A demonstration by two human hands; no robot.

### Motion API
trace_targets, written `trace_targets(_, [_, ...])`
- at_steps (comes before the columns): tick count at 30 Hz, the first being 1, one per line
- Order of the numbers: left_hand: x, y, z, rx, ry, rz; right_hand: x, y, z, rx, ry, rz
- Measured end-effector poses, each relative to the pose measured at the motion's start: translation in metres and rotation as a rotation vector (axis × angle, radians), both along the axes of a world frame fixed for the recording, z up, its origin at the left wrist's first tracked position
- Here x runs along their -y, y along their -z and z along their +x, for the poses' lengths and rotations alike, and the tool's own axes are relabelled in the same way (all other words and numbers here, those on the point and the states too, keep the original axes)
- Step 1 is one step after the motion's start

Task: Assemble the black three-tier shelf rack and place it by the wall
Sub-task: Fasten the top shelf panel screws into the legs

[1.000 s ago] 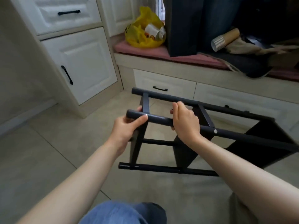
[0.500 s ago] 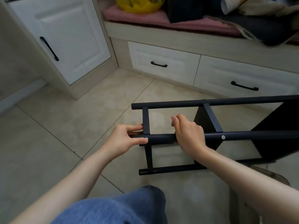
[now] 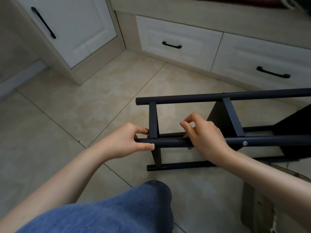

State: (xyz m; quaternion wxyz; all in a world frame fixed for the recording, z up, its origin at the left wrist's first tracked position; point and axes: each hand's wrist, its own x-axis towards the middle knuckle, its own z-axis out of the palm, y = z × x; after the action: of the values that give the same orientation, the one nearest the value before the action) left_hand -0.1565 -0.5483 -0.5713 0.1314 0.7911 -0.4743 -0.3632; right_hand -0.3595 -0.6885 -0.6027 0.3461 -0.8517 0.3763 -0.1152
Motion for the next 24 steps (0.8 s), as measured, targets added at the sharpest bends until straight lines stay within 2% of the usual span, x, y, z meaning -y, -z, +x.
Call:
trace_targets(4, [-0.004,-0.001,-0.001,0.112,0.192,0.141,-0.001,0.004,-0.004,-0.001,-0.060,0.234])
trace_targets(9, [-0.009,0.003,0.000,0.186,0.284,0.136,0.005,-0.004,0.005,-0.054,-0.177,0.326])
trace_targets(17, [-0.015,0.013,-0.002,0.105,0.310,0.008,-0.005,-0.004,0.024,-0.103,-0.374,0.241])
trace_targets(21, [-0.012,0.018,-0.006,0.014,0.254,0.018,-0.008,0.001,0.019,-0.048,-0.405,0.180])
trace_targets(24, [-0.012,0.018,-0.004,0.036,0.257,0.054,-0.004,0.002,0.019,-0.023,-0.423,0.152])
